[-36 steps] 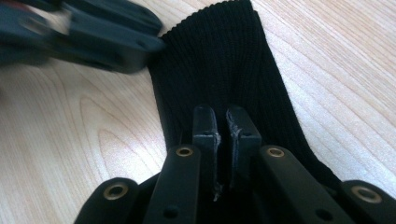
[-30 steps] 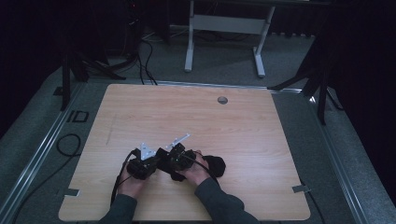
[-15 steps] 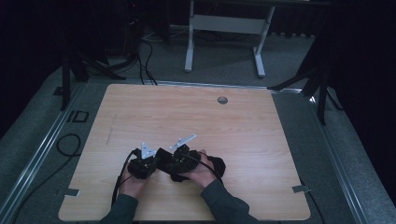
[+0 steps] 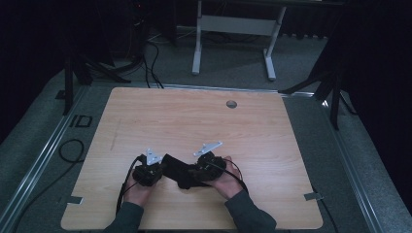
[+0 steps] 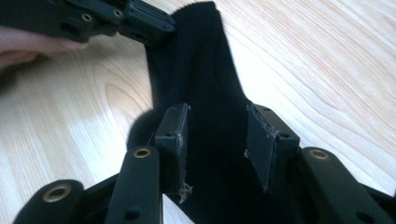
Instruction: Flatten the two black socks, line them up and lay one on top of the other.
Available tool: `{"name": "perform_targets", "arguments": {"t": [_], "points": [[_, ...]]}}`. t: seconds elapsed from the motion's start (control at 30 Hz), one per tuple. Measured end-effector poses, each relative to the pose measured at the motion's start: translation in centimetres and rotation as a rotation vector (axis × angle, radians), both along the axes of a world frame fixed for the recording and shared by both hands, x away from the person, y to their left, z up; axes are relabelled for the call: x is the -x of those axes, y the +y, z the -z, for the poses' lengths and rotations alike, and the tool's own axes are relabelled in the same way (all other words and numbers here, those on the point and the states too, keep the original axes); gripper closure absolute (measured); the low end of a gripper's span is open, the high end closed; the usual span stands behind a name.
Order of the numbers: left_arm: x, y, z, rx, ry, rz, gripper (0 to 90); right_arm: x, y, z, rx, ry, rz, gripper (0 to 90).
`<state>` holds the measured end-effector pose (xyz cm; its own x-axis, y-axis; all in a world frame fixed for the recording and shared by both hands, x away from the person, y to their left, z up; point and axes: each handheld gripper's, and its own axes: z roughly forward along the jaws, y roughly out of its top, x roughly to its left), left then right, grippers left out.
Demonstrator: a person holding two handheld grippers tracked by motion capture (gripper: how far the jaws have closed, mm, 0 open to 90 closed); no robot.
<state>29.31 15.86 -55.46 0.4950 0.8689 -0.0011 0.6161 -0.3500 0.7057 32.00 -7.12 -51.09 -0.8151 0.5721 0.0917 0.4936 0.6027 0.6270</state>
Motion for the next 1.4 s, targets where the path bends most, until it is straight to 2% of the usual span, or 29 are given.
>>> {"name": "perform_targets", "arguments": {"t": [0.1, 0.37, 0.63, 0.83, 0.97, 1.23, 1.27, 1.3, 1.4], "points": [[0.0, 0.0, 0.0, 0.001, 0.000, -0.001, 87.4, 0.0, -1.1, -0.2, -0.010, -0.012, 0.013, 57.1], [0.0, 0.1, 0.0, 0.003, 0.003, 0.000, 87.3, -0.1, -4.4, -0.8, -0.058, -0.017, 0.097, 57.3], [0.0, 0.1, 0.0, 0.003, 0.002, -0.001, 87.2, -0.2, -7.3, -0.5, -0.100, -0.009, 0.175, 58.1], [0.1, 0.1, 0.0, 0.001, 0.006, 0.001, 87.1, -0.3, -9.4, 0.3, -0.127, 0.020, 0.242, 71.2], [0.1, 0.1, 0.0, 0.004, 0.007, 0.000, 87.1, -0.5, -10.3, 0.5, -0.142, 0.039, 0.272, 72.0], [0.1, 0.1, 0.0, 0.004, 0.007, 0.000, 86.9, -0.9, -10.2, 2.1, -0.093, 0.091, 0.302, 64.9], [0.0, 0.1, 0.0, 0.005, 0.008, 0.000, 86.9, -1.0, -10.1, 2.4, -0.087, 0.106, 0.307, 67.2], [0.0, 0.1, 0.0, 0.005, 0.009, 0.000, 86.9, -1.1, -10.2, 3.0, -0.073, 0.121, 0.311, 77.9], [0.0, 0.1, 0.0, 0.005, 0.009, 0.000, 86.9, -1.0, -10.4, 3.2, -0.066, 0.118, 0.319, 86.2]]}}
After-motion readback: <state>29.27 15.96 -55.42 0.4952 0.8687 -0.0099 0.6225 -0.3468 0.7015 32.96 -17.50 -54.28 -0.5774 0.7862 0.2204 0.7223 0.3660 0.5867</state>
